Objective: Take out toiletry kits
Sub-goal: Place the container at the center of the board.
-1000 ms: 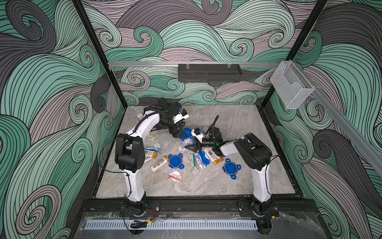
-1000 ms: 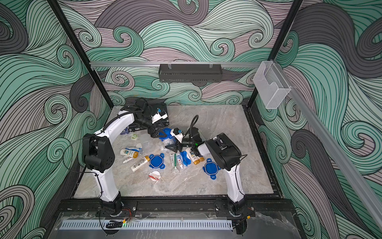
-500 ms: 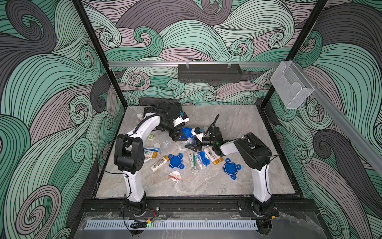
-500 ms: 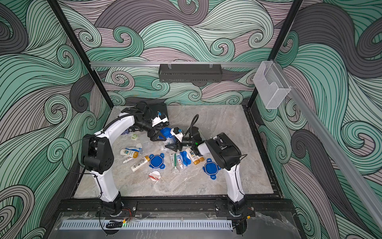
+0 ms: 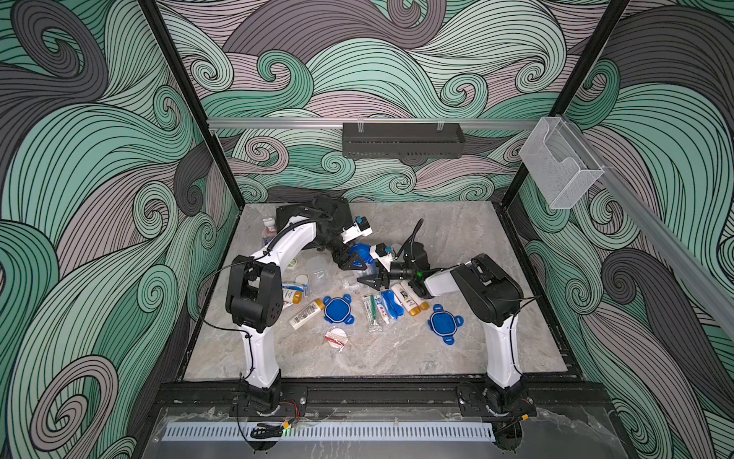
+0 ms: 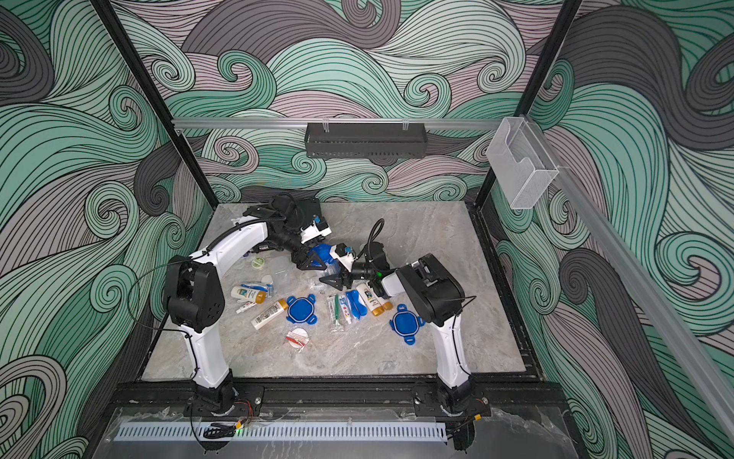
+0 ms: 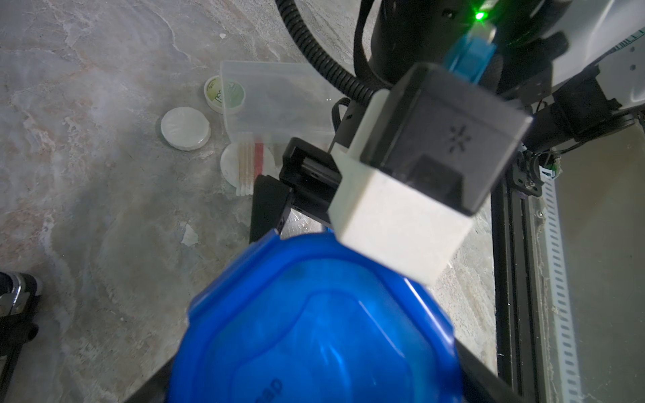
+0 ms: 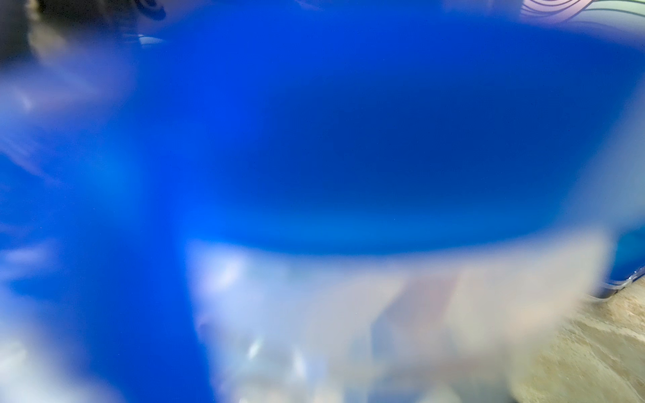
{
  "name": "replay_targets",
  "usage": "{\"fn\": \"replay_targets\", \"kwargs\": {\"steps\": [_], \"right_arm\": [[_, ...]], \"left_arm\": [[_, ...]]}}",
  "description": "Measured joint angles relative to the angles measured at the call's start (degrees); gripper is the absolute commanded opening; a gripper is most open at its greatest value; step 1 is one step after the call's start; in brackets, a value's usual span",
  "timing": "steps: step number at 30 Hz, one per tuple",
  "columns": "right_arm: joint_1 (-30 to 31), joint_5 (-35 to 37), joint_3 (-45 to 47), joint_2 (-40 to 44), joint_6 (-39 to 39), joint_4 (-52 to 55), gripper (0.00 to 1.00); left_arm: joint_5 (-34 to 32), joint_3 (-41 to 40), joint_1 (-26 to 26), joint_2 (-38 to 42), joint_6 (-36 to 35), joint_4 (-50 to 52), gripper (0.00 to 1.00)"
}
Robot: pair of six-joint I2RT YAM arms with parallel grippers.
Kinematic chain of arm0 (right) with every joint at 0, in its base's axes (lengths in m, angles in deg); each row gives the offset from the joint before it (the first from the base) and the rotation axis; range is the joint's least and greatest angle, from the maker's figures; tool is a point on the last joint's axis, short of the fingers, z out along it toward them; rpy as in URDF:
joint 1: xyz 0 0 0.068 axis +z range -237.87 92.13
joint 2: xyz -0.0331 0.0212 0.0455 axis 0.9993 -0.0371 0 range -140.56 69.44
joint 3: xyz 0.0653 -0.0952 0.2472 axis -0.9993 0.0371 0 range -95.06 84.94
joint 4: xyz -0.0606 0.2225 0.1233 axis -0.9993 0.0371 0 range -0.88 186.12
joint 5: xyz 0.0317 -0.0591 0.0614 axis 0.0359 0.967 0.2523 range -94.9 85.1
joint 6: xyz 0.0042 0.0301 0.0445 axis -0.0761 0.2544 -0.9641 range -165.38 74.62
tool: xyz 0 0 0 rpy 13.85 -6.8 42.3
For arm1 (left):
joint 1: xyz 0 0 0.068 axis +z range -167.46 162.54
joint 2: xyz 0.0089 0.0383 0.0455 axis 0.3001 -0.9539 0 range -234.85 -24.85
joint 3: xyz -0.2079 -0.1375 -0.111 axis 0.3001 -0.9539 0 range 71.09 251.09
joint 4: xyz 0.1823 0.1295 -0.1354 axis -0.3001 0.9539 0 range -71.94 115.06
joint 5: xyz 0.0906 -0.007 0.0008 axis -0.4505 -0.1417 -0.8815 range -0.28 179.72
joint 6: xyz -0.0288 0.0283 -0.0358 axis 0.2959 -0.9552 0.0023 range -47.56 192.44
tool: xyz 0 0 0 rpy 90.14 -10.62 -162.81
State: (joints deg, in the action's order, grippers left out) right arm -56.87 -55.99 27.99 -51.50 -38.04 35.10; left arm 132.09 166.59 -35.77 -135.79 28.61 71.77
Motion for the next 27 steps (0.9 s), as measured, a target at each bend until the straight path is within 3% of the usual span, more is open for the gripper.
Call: {"fn": "replay_targets", "kwargs": {"steps": [6, 9, 15, 21, 27], "right_arm": [[-0.22, 1.25, -0.55, 0.02, -0.66, -0.61, 0.90], [-0.26, 2.16, -0.59, 0.07, -1.86, -2.91, 0.95], [-2.80, 4.55, 2.23, 2.43, -6.01, -5.33, 0.96], [-6.91, 7.54, 12.72, 10.58, -11.87, -10.43, 0.95], [-7.34, 8.79, 19.93, 19.08, -13.14, -9.49, 0.93]], "left_arm": [[-3.43, 0.00, -0.63, -0.13, 3.21, -1.73, 0.40], [-7.89, 0.00, -1.03, -0.26, 5.35, -2.47, 0.38], [-14.21, -0.26, -1.25, -0.26, 9.16, -5.81, 0.37], [-17.20, -2.40, -1.66, -0.24, 16.17, -13.97, 0.38], [-20.79, -3.39, -4.37, -0.22, 19.78, -18.69, 0.39]]}}
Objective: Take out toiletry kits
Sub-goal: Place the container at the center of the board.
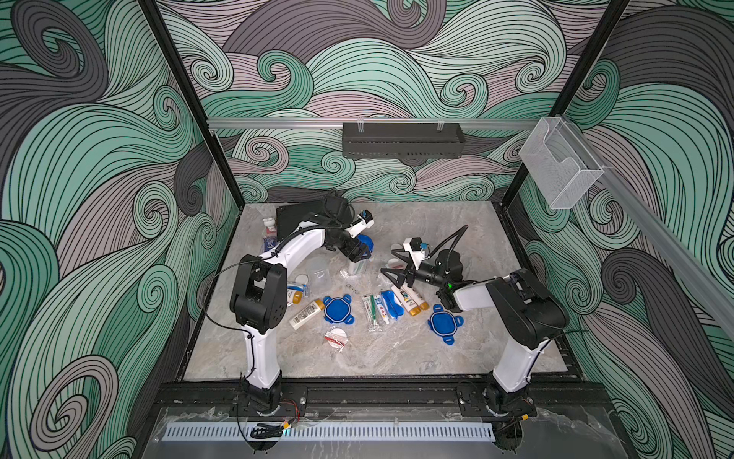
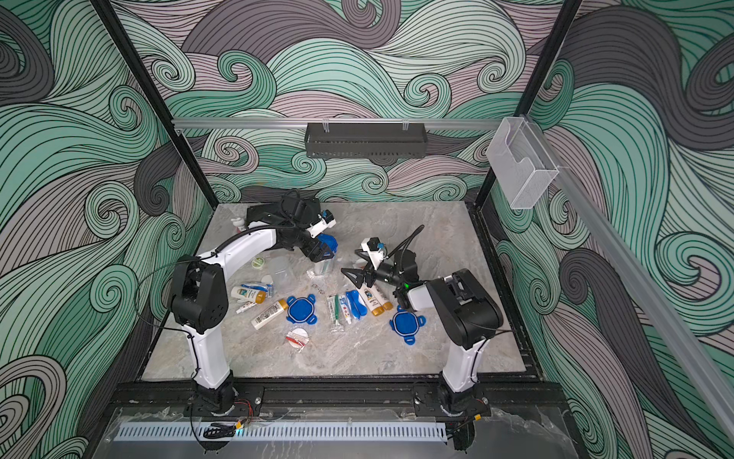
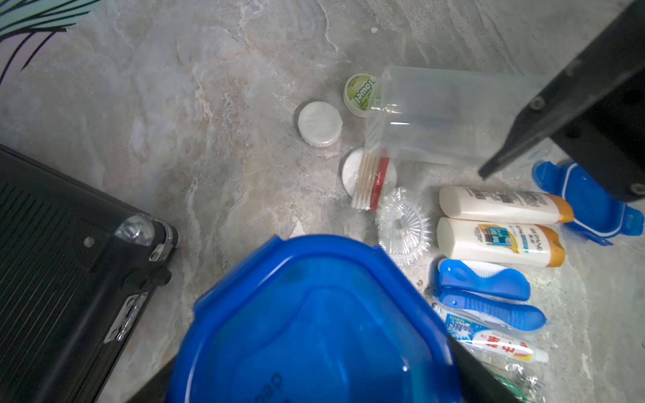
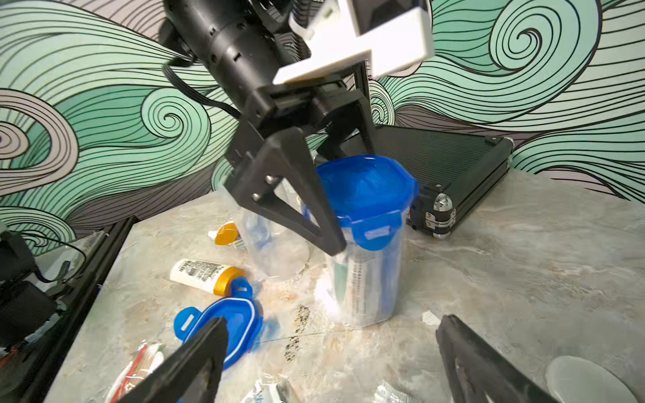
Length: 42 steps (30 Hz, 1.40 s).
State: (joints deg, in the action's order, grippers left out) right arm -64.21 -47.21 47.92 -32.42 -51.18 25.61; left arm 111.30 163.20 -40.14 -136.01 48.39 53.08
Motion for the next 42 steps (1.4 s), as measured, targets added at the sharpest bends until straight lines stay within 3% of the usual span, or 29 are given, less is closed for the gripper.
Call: {"fn": "replay_targets", "kwargs": {"steps": [12, 27, 33, 38, 42], "right_arm": [[0.13, 1.66, 4.33, 10.36, -2.45, 4.26, 0.92], [1.01, 4.07, 7.56, 16.59, -3.43, 9.29, 0.91], [1.22, 4.92, 8.48, 17.59, -3.76, 11.02, 0.91], [1.49, 5.53, 8.79, 18.64, -3.82, 11.96, 0.90], [1.51, 5.95, 8.85, 18.64, -4.24, 12.37, 0.90]], "left_arm": [[-1.68, 3.45, -1.66, 1.51, 7.39, 2.47, 0.40], [-4.44, 5.57, -2.38, -4.55, 14.19, -2.12, 0.42], [-8.37, 4.48, -4.90, -3.89, 19.21, -2.69, 0.43], [-13.18, 4.50, -6.91, -3.13, 27.45, -0.28, 0.48], [-16.74, 4.66, -8.33, -2.49, 35.21, 2.25, 0.66]]}}
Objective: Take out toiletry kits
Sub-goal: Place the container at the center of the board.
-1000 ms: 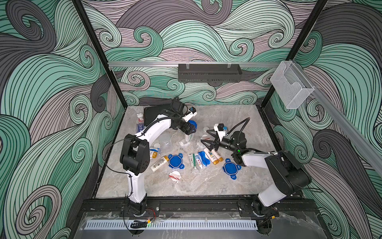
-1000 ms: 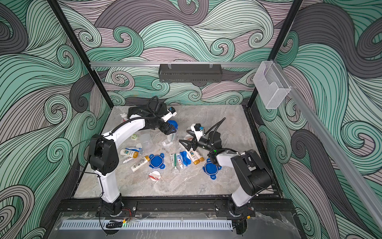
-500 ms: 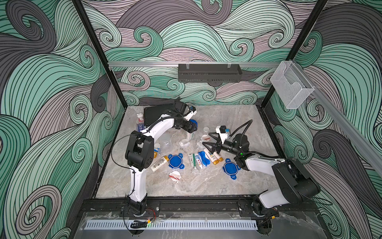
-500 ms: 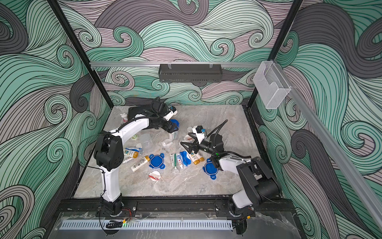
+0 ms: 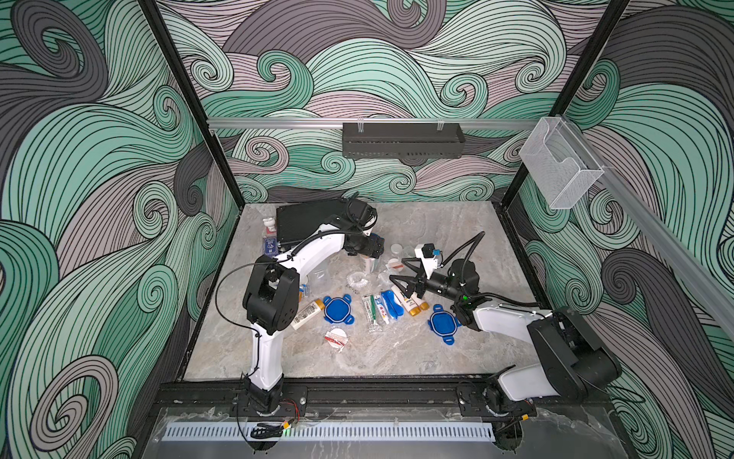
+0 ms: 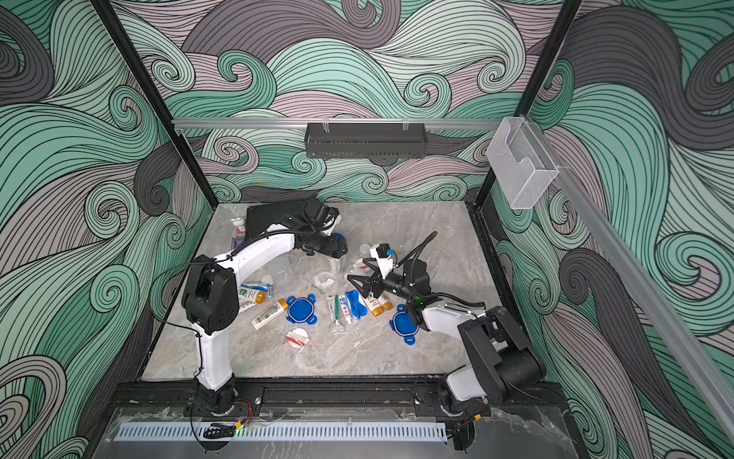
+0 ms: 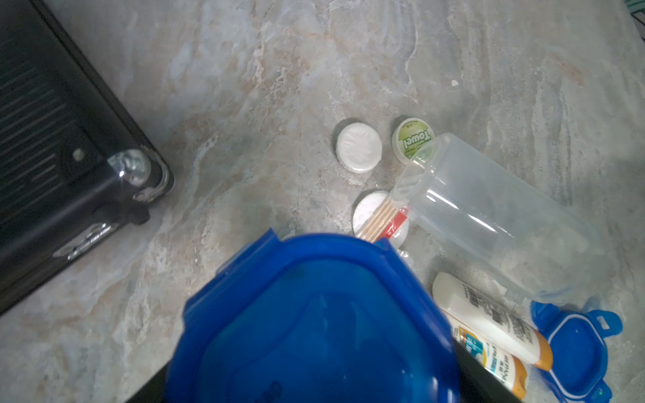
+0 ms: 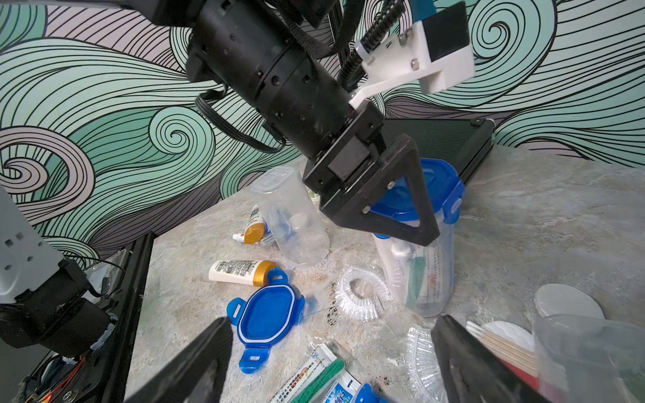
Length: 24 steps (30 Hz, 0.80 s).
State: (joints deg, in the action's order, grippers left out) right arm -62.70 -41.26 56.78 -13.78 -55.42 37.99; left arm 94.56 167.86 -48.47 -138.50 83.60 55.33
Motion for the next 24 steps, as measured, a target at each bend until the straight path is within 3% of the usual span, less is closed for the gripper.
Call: {"fn": "replay_targets", "kwargs": {"steps": [3, 7, 8, 17, 22, 24], "right_arm": [[0.00, 0.15, 0.37, 0.00, -0.28, -0.02, 0.90], [0.00, 0.17, 0.90, 0.00, -0.61, 0.11, 0.90], [0.00, 0.17, 0.94, 0.00, -0.70, 0.13, 0.90], [0.00, 0.09, 0.94, 0.00, -0.70, 0.52, 0.90], [0.04, -0.04, 0.94, 0.11, -0.66, 1.60, 0.91], [0.04, -0.04, 0.92, 0.33, -0.52, 2.16, 0.91]], "left_arm": [[-2.10, 0.33, -0.94, 0.17, 4.37, 1.70, 0.79], [-2.91, 1.11, -1.46, 0.24, 8.24, 4.04, 0.90], [-2.91, 1.44, -1.55, 0.26, 9.05, 4.94, 0.98], [-3.58, 6.91, -1.77, 0.63, 10.27, 15.28, 0.99], [-5.77, 8.26, -1.70, 4.72, 9.75, 18.36, 0.99], [-4.39, 8.13, -0.98, 8.04, 9.44, 17.90, 0.91]]}}
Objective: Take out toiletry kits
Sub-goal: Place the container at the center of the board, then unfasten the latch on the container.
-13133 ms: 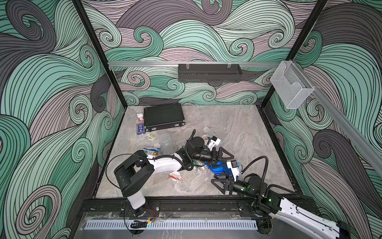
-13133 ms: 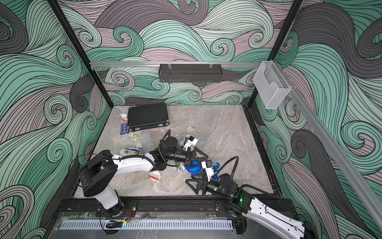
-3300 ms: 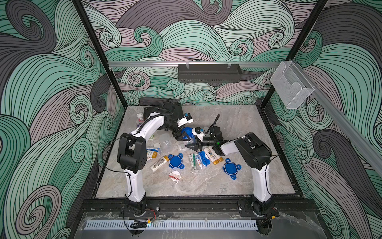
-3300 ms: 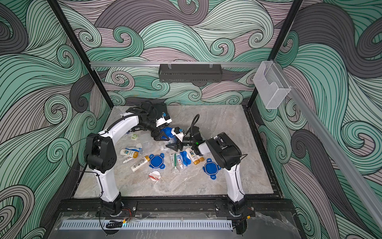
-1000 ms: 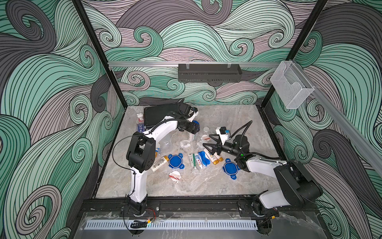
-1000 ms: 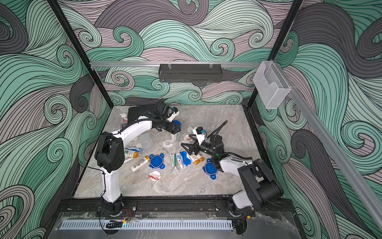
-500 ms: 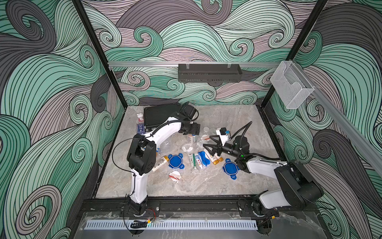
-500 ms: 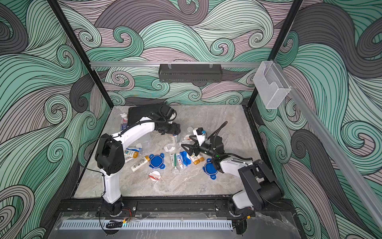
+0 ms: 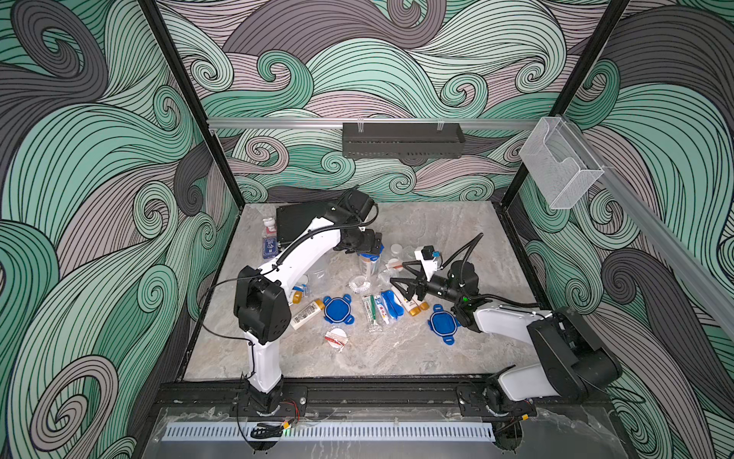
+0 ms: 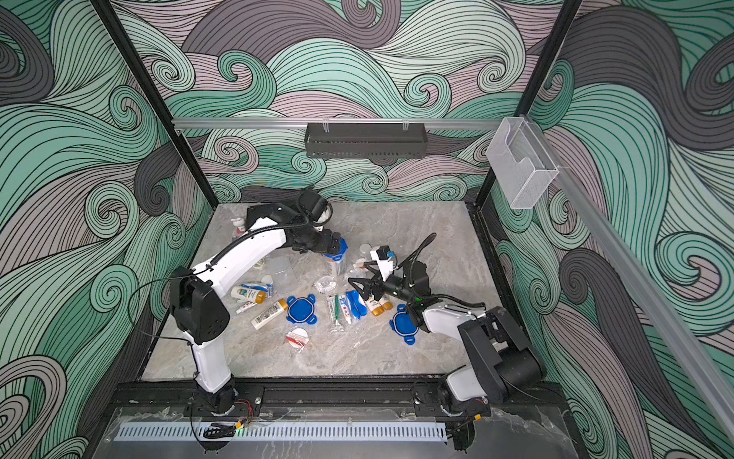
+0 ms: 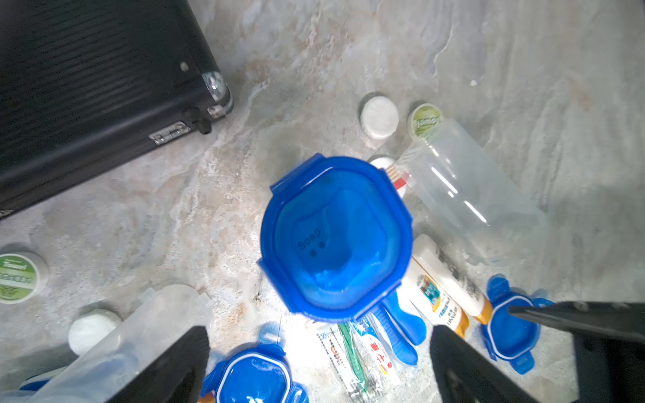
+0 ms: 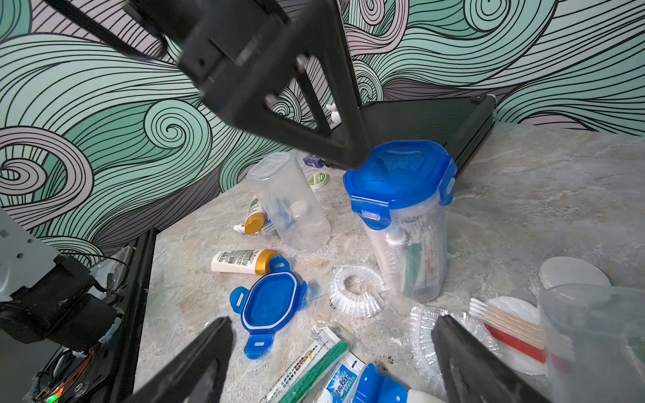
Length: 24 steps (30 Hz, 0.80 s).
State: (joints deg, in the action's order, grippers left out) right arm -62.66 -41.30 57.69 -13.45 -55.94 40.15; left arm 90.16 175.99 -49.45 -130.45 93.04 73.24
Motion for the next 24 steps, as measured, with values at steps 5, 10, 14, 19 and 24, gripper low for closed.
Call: {"fn": "replay_targets", "kwargs": {"steps": [5, 10, 14, 19, 24], "right_arm": [[0.00, -0.74, -0.63, 0.00, 0.00, 1.77, 0.88], [-0.28, -5.20, -3.28, -2.73, 0.50, 1.49, 0.81], [-0.66, -10.43, -7.89, -8.50, 0.55, 1.25, 0.74], [-1.62, -15.02, -12.81, -15.28, -0.83, -0.50, 0.68], [-2.84, -18.47, -16.13, -20.06, -2.36, -1.25, 0.66]], "left_arm": [[15.58, -4.94, 4.37, 9.22, 3.87, -10.80, 0.49], [31.10, -6.45, 7.93, 6.16, 8.22, -20.68, 0.19], [41.22, -9.66, 9.86, -0.50, 12.11, -26.47, 0.11], [47.19, -13.40, 11.63, -5.51, 15.34, -30.25, 0.06], [50.58, -14.84, 13.29, -6.32, 17.73, -35.10, 0.00]]}}
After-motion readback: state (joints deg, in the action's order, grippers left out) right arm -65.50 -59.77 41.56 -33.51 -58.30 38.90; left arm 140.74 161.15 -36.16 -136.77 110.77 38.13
